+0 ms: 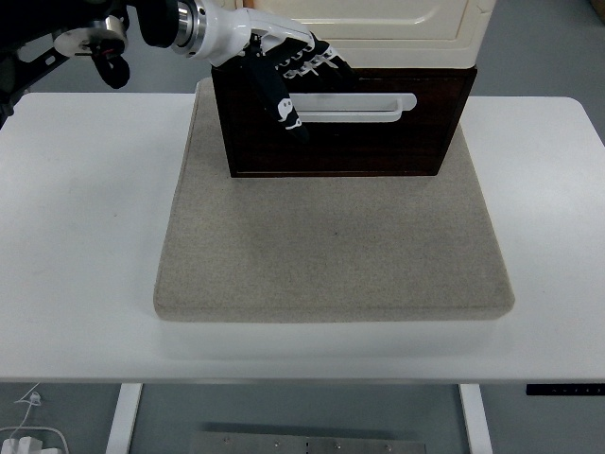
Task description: Open the drawer under the combination cabinet
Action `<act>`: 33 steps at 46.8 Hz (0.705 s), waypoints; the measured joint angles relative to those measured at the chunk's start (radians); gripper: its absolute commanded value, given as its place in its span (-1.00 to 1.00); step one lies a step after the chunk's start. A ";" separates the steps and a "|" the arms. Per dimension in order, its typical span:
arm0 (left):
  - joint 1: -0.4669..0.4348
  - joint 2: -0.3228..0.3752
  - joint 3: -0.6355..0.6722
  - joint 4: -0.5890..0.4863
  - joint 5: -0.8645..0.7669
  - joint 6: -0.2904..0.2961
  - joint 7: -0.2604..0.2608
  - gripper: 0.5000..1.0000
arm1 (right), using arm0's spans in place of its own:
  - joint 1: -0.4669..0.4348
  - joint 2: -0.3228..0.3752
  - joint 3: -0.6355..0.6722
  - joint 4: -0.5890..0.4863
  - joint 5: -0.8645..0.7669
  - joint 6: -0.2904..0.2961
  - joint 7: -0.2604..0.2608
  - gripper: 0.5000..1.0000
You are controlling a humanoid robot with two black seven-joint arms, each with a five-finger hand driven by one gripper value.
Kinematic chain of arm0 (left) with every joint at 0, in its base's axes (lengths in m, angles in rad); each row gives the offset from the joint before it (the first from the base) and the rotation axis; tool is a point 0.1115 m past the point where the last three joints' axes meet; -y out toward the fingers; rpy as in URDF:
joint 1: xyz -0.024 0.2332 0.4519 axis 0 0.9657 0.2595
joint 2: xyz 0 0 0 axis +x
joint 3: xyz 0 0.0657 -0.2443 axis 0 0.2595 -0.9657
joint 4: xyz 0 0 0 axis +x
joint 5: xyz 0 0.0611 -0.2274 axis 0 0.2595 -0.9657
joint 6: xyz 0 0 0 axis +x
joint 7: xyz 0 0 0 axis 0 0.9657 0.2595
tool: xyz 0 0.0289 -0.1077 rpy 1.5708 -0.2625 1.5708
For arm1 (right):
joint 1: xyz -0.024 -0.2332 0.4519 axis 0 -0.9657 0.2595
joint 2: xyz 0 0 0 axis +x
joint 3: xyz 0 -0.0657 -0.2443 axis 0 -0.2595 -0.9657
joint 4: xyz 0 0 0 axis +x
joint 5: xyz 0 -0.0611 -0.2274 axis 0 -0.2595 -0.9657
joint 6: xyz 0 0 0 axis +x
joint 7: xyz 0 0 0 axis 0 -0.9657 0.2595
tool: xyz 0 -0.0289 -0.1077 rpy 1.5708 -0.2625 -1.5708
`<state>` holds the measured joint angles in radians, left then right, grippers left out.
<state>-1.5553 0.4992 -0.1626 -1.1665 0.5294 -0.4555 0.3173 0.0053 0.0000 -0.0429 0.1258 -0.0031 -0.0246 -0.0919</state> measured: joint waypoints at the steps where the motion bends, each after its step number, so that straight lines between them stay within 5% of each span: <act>1: 0.000 -0.006 0.000 0.002 0.000 0.000 0.001 1.00 | 0.000 0.000 0.000 0.000 0.000 0.000 0.000 0.71; 33: -0.004 -0.124 0.033 0.102 0.030 0.000 0.006 1.00 | 0.001 0.000 0.000 0.000 0.000 0.000 0.000 0.71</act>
<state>-1.5593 0.3753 -0.1299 -1.0642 0.5592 -0.4555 0.3237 0.0062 0.0000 -0.0429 0.1258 -0.0031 -0.0246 -0.0920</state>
